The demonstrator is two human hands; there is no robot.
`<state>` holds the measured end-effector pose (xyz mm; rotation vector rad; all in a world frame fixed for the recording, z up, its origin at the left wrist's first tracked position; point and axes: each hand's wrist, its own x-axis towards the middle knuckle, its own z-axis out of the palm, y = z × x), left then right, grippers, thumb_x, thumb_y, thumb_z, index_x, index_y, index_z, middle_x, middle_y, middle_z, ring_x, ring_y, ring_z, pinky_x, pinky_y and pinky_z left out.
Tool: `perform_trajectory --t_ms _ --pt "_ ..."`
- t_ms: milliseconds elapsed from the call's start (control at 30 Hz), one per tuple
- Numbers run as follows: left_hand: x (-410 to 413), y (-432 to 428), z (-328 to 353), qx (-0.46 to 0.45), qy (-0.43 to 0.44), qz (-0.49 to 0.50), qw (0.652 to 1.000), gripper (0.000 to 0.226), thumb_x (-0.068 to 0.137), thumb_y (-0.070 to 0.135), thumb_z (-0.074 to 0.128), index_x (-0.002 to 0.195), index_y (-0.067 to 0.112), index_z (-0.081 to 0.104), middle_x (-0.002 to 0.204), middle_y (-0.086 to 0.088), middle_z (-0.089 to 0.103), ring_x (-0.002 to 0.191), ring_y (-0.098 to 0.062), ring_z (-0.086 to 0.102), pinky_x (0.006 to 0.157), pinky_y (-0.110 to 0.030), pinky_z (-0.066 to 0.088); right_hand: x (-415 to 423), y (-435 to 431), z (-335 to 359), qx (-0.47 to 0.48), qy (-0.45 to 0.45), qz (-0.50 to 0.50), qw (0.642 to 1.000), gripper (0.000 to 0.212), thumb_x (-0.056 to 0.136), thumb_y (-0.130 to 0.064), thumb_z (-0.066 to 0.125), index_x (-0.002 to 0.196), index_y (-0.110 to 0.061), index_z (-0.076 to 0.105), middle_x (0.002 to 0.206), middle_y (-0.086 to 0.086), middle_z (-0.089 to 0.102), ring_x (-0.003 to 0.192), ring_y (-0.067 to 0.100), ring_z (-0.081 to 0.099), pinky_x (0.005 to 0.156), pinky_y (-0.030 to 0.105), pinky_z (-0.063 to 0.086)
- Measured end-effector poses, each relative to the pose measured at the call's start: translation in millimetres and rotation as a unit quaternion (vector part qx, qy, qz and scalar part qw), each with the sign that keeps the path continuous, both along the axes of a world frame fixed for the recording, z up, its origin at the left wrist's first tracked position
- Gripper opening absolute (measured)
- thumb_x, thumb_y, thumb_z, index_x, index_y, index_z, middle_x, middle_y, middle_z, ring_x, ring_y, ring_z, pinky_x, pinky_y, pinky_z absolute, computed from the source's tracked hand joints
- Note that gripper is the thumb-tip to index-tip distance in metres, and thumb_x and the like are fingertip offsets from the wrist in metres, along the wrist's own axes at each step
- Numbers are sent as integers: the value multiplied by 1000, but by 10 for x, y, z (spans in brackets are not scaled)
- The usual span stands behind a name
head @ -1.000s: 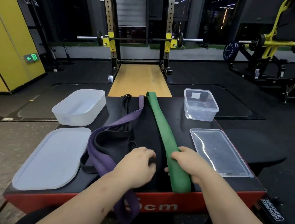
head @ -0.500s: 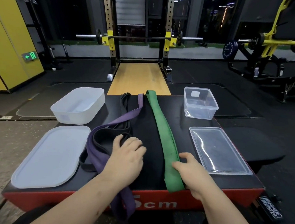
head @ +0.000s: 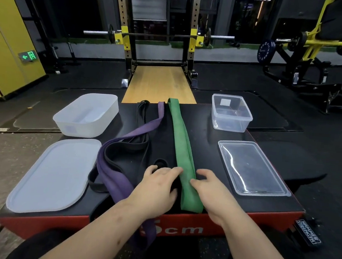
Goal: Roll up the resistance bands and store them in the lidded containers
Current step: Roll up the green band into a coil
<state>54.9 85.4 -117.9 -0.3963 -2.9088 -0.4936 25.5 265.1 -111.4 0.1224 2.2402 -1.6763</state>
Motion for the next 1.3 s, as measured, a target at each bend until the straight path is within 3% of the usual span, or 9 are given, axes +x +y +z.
perform_trajectory --t_ms 200,367,500,633,833,933,1033,1133,1300 --pt "86 -6 -121 20 54 -21 998 48 93 30 54 141 28 56 136 11 54 134 -10 43 121 -28 11 130 69 44 169 107 65 978 42 100 -40 56 141 -33 60 105 -17 66 93 6 64 77 22 47" --pt "228 26 -114 10 65 -51 997 48 93 36 52 141 30 55 138 14 51 135 -3 37 120 -19 -3 237 123 74 257 188 62 946 29 99 -38 57 127 -45 54 84 -10 65 79 5 61 67 27 45" --pt "314 79 -82 44 53 -104 992 51 88 46 58 137 32 55 140 17 47 137 0 34 123 -24 1 182 236 -13 282 211 34 935 3 98 -35 61 99 -36 59 93 -9 55 80 3 55 64 16 38" --pt "351 108 -128 65 59 -124 988 51 84 56 65 127 30 60 133 16 51 131 -3 42 122 -34 20 168 203 -87 268 219 73 935 10 97 -33 65 87 -35 64 90 -11 59 82 2 57 65 13 37" --pt "401 117 -196 53 59 -122 989 53 83 63 63 125 31 60 132 15 53 134 -1 41 126 -34 12 162 277 -91 193 198 68 959 13 94 -33 69 81 -33 66 80 -11 67 69 2 57 63 15 41" --pt "375 127 -227 66 70 -125 987 39 85 57 65 113 31 67 122 19 57 128 -1 47 123 -39 18 194 388 -65 179 209 107 955 14 92 -31 72 79 -34 68 81 -18 65 74 -1 59 67 15 42" --pt "353 146 -220 90 58 -118 987 33 88 59 63 107 34 71 116 24 56 126 3 44 121 -37 17 229 560 -70 174 263 190 930 11 89 -30 75 83 -38 69 105 -22 62 104 0 61 86 14 43" --pt "353 174 -201 115 18 -98 988 35 90 61 58 107 34 73 115 26 54 128 6 38 121 -34 12 253 670 -88 187 274 276 902 19 81 -49 74 98 -43 66 119 -28 61 121 3 56 100 23 43" --pt "369 134 -162 49 -12 -82 995 46 90 71 46 119 40 66 135 25 44 142 6 21 125 -38 -5 229 718 -190 181 311 280 890 31 77 -53 76 105 -43 66 124 -32 58 127 4 53 106 22 43"
